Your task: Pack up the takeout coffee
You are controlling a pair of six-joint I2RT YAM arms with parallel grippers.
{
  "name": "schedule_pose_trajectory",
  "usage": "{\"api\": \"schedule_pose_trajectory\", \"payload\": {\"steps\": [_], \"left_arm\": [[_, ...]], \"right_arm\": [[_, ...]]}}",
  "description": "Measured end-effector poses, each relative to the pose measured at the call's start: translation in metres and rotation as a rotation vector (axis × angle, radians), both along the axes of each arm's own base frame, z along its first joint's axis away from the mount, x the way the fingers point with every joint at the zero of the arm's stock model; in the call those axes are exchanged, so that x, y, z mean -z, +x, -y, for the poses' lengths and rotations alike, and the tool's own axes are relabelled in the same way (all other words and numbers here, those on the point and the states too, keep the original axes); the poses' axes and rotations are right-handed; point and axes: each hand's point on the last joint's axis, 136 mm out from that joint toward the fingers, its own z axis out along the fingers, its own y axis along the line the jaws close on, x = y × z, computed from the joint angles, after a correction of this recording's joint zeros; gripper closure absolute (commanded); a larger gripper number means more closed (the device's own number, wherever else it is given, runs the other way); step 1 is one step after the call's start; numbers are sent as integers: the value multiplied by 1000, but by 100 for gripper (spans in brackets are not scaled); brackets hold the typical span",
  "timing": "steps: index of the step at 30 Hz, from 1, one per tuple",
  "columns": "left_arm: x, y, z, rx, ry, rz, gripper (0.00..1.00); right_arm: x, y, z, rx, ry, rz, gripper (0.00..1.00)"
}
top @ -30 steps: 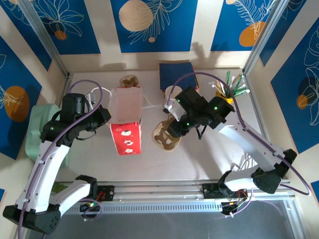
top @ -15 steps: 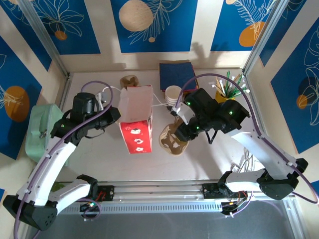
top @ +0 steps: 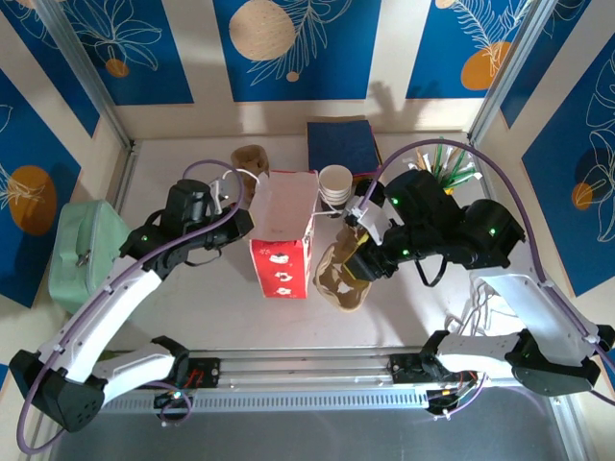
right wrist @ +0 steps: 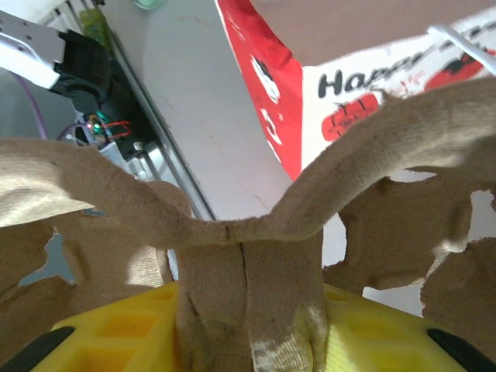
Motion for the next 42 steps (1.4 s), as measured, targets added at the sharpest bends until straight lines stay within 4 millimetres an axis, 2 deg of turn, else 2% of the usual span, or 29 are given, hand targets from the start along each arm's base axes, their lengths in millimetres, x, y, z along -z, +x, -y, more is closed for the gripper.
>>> {"api": "schedule_pose_trajectory", "payload": {"steps": [8,13,15,17,20,25,33,42], "left_arm": [[6,-1,15,14,-26,8,100],[13,-3,23,23,-37,3,100],[14,-4,26,28,-39,3,96],[13,-5,29,34,-42,8,89],[13,-4,30,40,-46,11,71],[9,-9,37,97,-52,32,57],[9,-10,36,122,-25,58,56],[-9,-16,27,127,-13,136,55]], "right_arm": [[-29,4,-5,-36,46,80,61],[-36,14,-5,-37,41,119,61],[-36,20,-4,-27,31,129,61],[-33,29,-4,-12,14,133,61],[-28,44,-5,15,-22,142,61],[-21,70,-12,38,-85,180,61],[-13,115,-14,84,-217,299,61],[-13,159,-25,103,-338,408,61]]}}
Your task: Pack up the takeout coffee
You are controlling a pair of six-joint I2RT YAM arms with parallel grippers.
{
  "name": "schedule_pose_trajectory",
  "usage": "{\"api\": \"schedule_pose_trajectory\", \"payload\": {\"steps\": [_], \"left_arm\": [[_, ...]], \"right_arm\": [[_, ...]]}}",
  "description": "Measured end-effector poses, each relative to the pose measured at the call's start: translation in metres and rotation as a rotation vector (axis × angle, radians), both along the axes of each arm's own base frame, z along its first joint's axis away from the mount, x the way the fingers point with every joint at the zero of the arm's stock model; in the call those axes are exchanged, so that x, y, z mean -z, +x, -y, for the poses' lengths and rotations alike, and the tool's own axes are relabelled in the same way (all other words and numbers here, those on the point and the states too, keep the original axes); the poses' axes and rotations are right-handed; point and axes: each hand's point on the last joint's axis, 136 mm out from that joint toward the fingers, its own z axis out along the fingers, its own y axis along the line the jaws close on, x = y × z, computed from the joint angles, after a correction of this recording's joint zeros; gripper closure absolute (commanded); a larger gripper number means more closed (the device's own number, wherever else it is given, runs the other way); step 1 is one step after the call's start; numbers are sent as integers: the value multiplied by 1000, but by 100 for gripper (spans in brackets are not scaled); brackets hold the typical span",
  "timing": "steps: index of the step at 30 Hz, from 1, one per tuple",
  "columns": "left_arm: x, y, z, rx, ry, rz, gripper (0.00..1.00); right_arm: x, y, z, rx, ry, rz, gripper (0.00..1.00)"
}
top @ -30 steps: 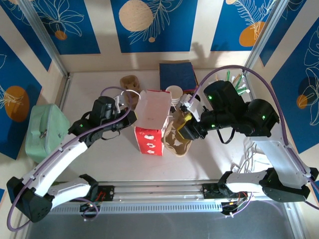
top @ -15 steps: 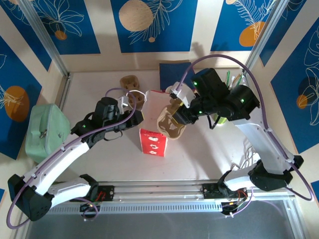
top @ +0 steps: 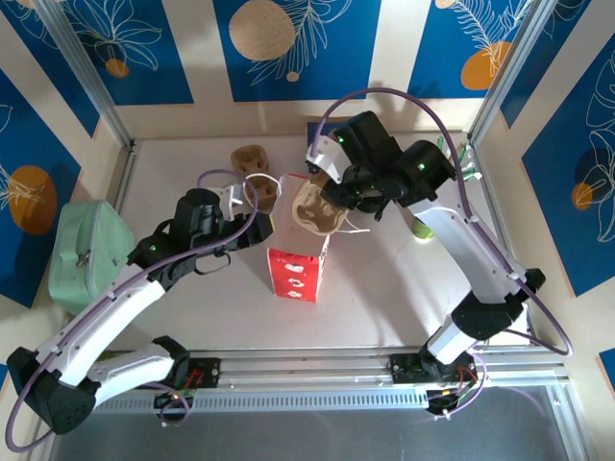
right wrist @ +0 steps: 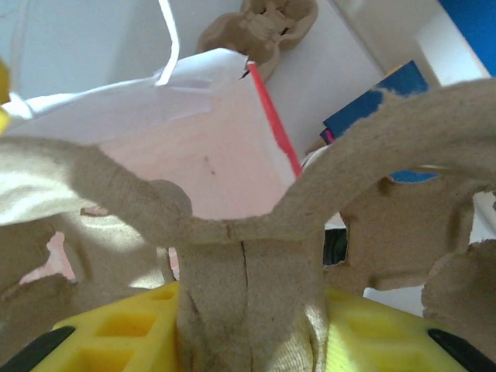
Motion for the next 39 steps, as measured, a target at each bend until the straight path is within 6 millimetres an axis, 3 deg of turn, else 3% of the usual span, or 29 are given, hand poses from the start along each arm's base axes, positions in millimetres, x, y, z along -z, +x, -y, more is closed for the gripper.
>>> {"api": "schedule_pose_trajectory", "payload": {"steps": [10,14,23,32,39], "left_arm": [[-33,-12,-47,-117,85,198,55],[-32,-13,-62,-161,131,220,55],[-22,-17,-75,-202,161,231,56],[-20,-17,-77,-209,171,226,56],[-16,-17,-78,-211,180,219,56]], "right_arm": [[13,17,-19,-23,-142,47,61],[25,19,-28,-31,-199,40,61],[40,6,-38,-73,-249,-1,60],[71,-6,-45,-95,-324,-84,60],[83,-17,-48,-113,-348,-119,59]]}}
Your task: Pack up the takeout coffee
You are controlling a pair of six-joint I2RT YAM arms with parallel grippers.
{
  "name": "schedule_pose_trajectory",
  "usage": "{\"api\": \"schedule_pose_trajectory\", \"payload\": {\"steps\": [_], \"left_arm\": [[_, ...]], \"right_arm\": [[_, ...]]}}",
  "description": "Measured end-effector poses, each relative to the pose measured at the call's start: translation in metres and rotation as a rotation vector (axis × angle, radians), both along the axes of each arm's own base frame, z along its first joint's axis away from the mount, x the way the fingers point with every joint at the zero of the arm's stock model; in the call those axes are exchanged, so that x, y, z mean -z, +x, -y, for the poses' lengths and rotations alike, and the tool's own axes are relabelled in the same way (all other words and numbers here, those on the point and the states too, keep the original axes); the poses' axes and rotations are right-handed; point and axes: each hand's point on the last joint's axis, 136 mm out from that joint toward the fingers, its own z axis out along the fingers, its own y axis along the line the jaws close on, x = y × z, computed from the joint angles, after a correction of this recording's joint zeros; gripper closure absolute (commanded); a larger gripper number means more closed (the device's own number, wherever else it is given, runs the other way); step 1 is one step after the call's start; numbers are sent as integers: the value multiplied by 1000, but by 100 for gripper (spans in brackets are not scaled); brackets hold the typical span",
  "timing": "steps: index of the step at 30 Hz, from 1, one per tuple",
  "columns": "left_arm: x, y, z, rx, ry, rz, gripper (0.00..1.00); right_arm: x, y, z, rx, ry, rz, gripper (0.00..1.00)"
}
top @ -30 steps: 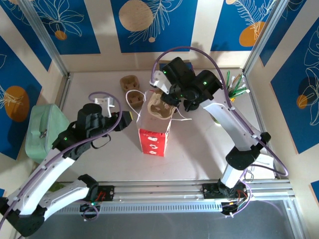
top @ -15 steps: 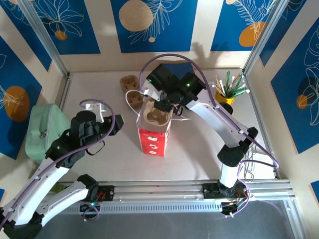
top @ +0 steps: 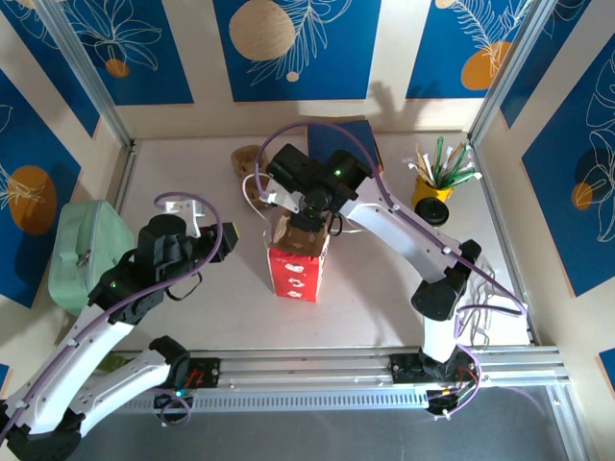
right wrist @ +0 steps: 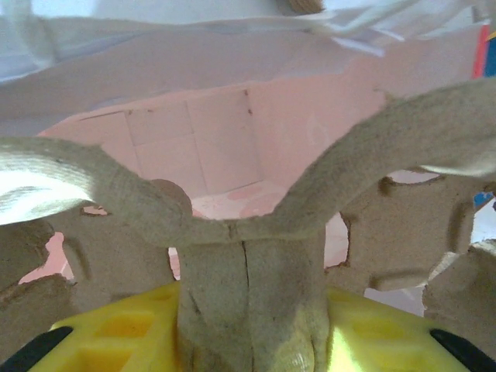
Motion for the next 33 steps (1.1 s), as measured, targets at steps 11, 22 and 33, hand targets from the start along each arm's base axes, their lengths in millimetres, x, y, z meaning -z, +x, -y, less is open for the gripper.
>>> {"api": "schedule_pose_trajectory", "payload": {"steps": [11,22,33], "left_arm": [[0,0,0,-1,1,-2,56],[1,0,0,-1,2,-2,56],[6,4,1,-6,14,-20,56]], "right_arm": [[17,-16,-2,-24,-8,-93,59],[27,-28,-7,-46,12,-172,60],[38,-39,-11,-67,26,-242,60]]}}
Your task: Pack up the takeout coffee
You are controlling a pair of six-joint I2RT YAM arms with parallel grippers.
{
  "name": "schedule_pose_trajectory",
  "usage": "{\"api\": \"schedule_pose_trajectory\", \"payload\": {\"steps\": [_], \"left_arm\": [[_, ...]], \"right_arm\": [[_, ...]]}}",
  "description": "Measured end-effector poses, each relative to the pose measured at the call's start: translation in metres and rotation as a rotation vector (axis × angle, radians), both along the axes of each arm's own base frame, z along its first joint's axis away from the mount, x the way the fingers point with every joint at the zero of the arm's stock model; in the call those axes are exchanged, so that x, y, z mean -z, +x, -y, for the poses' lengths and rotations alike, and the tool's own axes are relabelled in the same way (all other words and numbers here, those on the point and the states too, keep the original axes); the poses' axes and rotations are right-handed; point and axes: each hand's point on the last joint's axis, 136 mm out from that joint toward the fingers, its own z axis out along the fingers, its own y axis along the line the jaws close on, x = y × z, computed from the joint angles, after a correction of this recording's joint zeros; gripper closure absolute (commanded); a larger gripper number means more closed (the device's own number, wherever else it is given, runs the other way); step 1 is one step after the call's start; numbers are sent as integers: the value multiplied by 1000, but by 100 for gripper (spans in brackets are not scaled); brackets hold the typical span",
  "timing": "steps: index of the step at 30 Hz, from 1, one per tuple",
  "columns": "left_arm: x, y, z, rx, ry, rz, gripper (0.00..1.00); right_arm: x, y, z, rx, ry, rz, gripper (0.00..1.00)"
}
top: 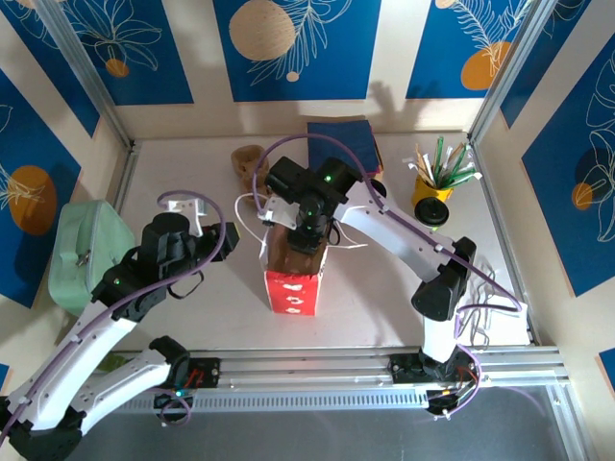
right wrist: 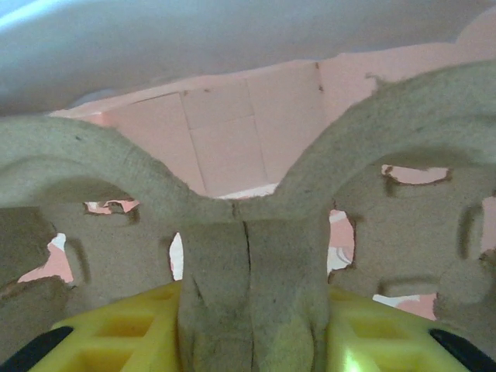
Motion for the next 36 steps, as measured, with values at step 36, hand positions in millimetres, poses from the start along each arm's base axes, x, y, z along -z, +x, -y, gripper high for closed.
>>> {"api": "schedule_pose_trajectory", "payload": {"steps": [36], "left_arm": [[-3,-43,43,389,-78,73,50]], "right_arm": [[37,-24,-11,-73,67,-114,60]]}}
